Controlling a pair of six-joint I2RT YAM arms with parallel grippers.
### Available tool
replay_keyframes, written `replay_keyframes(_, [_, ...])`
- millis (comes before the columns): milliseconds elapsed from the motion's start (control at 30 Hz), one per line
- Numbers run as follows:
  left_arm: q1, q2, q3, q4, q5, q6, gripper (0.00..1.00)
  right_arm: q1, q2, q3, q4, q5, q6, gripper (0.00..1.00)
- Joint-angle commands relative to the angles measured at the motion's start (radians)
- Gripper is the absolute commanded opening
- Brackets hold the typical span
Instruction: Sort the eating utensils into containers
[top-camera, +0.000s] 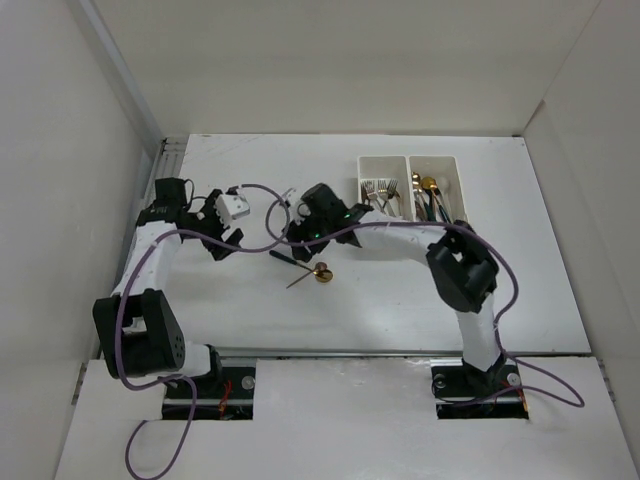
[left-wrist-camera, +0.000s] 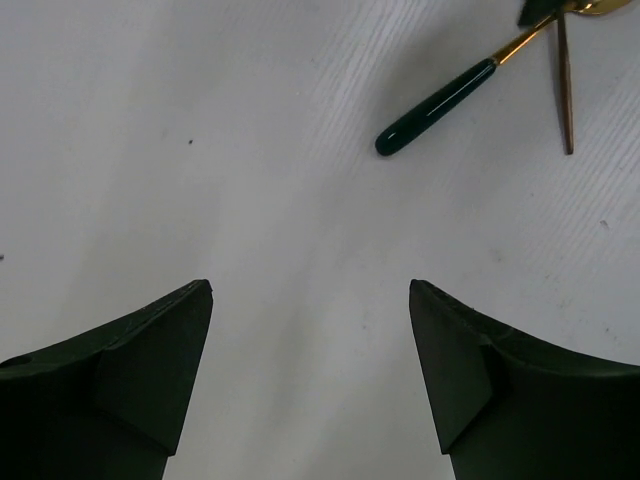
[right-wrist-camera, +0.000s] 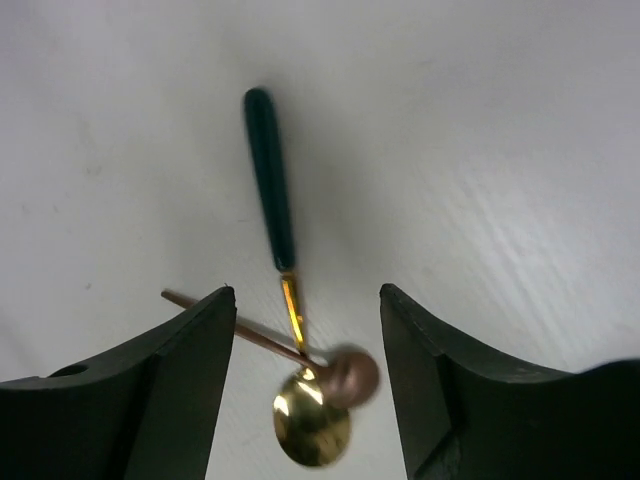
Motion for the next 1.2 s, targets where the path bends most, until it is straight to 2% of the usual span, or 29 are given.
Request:
replay_keyframes(0, [-0.054, 0.013, 0.023, -0.045, 0.055, 0.126, 0.77, -0.095, -0.186, -0.039, 0.162, -0.042, 0.15, 0.65])
replay_keyframes(67, [-0.086, 0.042, 0.047, -0.045, 0.055, 0.172, 0.79, -0.121, -0.268, -0.056, 0.162, -0.019, 0.187, 0.65])
replay_keyframes(267, [-0.273, 0.163, 0.129, -0.054, 0.019, 0.226, 0.8, -0.241, -0.471, -0.148, 0.162, 0.014, 0.225, 0.68])
replay_keyframes(400, [-0.446, 0.264, 0.149, -0.071, -0.142, 0.321, 0.8, -0.354, -0.588, -0.24, 0.162, 0.033, 0.25, 0.7])
replay_keyframes(533, [-0.515, 0.364, 0.173, -0.083, -0.245, 0.37, 0.77, -0.416, -0.709, -0.303, 0.162, 0.054, 0.25, 0.72])
replay_keyframes(700, [-0.546, 0.435, 0.199, -0.104, -0.343, 0.393, 0.74, -0.437, -0.779, -0.361, 0.153, 0.074, 0.25, 0.73])
replay_keyframes(767, [-0.575, 0.459, 0.176, -0.06, -0.398, 0.381, 0.72, -0.437, -0.8, -0.375, 0.153, 0.085, 0.25, 0.73])
replay_keyframes(833, [-0.601, 0.471, 0.161, -0.04, -0.437, 0.372, 0.68, -0.437, -0.824, -0.387, 0.153, 0.085, 0.25, 0.73])
replay_keyframes(867, [-0.614, 0.472, 0.144, -0.025, -0.452, 0.372, 0.58, -0.437, -0.824, -0.387, 0.153, 0.094, 0.25, 0.73])
replay_keyframes(967, [-0.66, 0.505, 0.13, -0.014, -0.503, 0.326, 0.37, -0.447, -0.835, -0.397, 0.153, 0.094, 0.25, 0.73])
replay_keyframes(1000, [-0.672, 0.519, 0.121, -0.014, -0.521, 0.317, 0.23, -0.447, -0.844, -0.397, 0.153, 0.094, 0.25, 0.73])
replay_keyframes(1100, [-0.672, 0.531, 0.148, -0.023, -0.522, 0.26, 0.0, -0.447, -0.844, -0.397, 0.153, 0.094, 0.241, 0.73])
replay_keyframes(1167, [-0.663, 0.542, 0.159, -0.034, -0.531, 0.225, 0.0, -0.447, -0.844, -0.397, 0.153, 0.103, 0.241, 0.73])
